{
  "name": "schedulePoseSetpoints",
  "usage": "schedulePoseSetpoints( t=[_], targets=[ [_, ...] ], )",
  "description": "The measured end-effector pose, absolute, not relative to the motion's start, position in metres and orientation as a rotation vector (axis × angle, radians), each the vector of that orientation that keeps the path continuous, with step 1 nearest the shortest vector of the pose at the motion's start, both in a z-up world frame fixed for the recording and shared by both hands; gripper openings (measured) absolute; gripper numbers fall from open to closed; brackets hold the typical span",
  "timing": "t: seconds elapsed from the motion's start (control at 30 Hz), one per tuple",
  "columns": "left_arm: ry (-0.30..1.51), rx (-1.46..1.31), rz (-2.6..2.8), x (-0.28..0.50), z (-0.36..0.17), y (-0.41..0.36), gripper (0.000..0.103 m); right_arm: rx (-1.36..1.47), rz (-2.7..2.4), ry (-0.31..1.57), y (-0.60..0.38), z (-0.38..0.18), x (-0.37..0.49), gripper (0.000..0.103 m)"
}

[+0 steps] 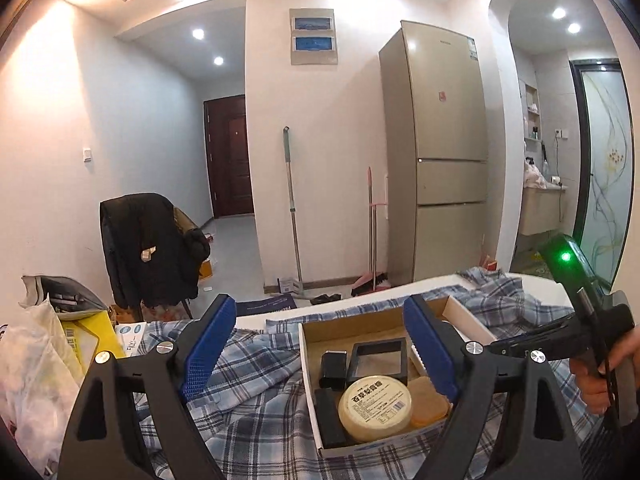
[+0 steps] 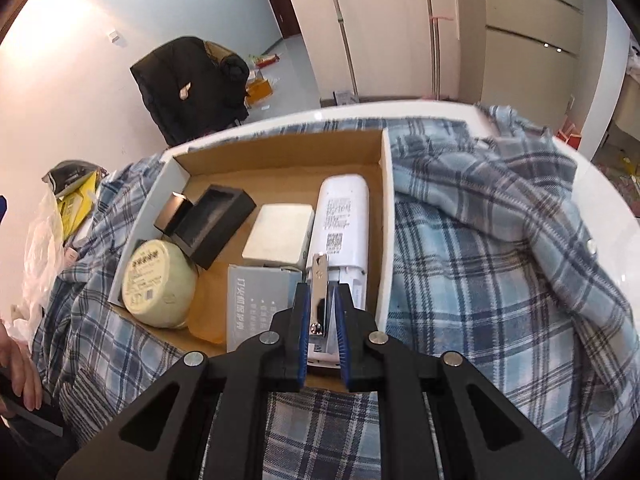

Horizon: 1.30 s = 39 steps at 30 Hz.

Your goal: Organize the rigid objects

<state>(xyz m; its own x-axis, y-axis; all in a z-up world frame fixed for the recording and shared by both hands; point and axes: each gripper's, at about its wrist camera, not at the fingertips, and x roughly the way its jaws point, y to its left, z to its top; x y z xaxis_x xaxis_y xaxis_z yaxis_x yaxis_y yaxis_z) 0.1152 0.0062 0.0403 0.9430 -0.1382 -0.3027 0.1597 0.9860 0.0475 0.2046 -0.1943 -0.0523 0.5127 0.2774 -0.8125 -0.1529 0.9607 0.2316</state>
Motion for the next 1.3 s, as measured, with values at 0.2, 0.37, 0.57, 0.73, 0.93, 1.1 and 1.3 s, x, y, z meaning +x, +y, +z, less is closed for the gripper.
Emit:
schedulePoseSetpoints(
  t=[0.2, 0.37, 0.57, 0.73, 0.93, 1.1, 1.3],
  targets=[
    [0.215, 0.019, -0.152, 0.093, 0.062, 0.012, 0.087, 0.131, 0.235, 0.859, -0.203, -0.011, 0.179, 0.011],
    [0.169, 0.009, -0.160, 0.070, 0.077, 0.005, 0.103, 0.077, 0.187, 0.694, -0.204, 0.027, 0.141, 0.011],
    [0.073, 0.015, -0.117, 0.029, 0.087, -0.007, 0.103, 0.072, 0.141, 0.504, -0.205, 0.060, 0.081, 0.013],
    [0.010, 0.002, -0.102, -0.002, 0.092, -0.013, 0.103, 0.071, 0.118, 0.402, -0.207, 0.078, 0.049, 0.064],
    [-0.032, 0.034, -0.077, -0.029, 0.080, -0.019, 0.103, 0.068, 0.051, 0.225, -0.204, 0.081, 0.014, 0.095],
    [-0.050, 0.077, -0.018, -0.030, 0.061, -0.026, 0.103, -0.015, 0.075, 0.120, -0.188, 0.059, 0.010, 0.102],
    [-0.007, 0.076, -0.045, -0.021, 0.026, -0.027, 0.103, -0.044, 0.086, 0.143, -0.186, 0.027, 0.022, 0.102]
  ],
)
